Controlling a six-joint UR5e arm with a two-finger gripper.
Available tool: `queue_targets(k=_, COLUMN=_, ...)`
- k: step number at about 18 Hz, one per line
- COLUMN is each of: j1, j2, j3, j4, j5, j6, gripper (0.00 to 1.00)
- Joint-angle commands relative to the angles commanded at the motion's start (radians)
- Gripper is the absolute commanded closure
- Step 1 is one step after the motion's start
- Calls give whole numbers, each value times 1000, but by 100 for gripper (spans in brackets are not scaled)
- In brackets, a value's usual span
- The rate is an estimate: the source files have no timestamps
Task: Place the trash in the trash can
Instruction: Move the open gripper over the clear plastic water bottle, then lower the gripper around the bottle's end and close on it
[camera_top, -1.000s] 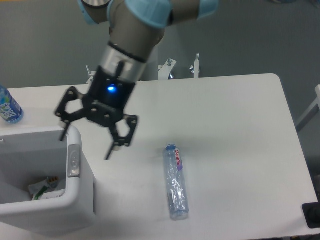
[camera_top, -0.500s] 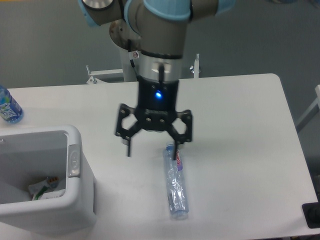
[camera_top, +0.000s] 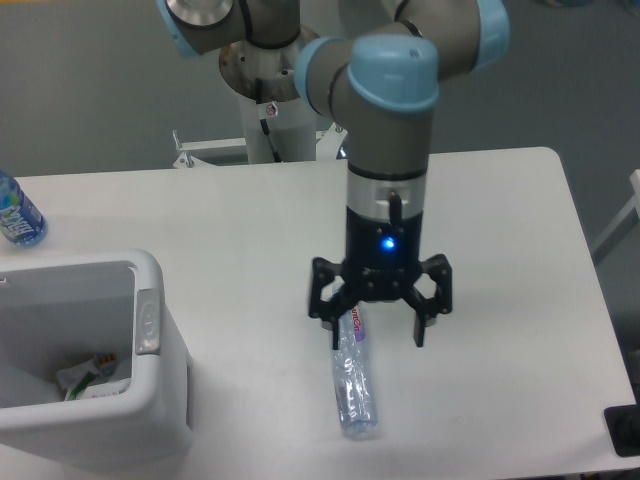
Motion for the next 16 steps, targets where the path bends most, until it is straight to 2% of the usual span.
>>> queue_targets(k=3, j1=-5, j2=-32, j3=3, j4=2, j5=34, j6=-8, gripper=0)
queue_targets(k=6, j1=-8, j2=-71, j3=11, j4=5, j5=19, j6=-38, gripper=0)
queue_targets(k=9, j1=-15, j2=-121, j3=26, j4=5, j5=8, j6=-129, gripper=0)
queue_targets(k=13, j1=-48, j2=-179, j3=28, j4=5, j5=11, j6=-135, gripper=0)
queue_targets(k=16, j1=-52, j2=-187, j3=14, j4=2, j5=8, j6=-135, gripper=0)
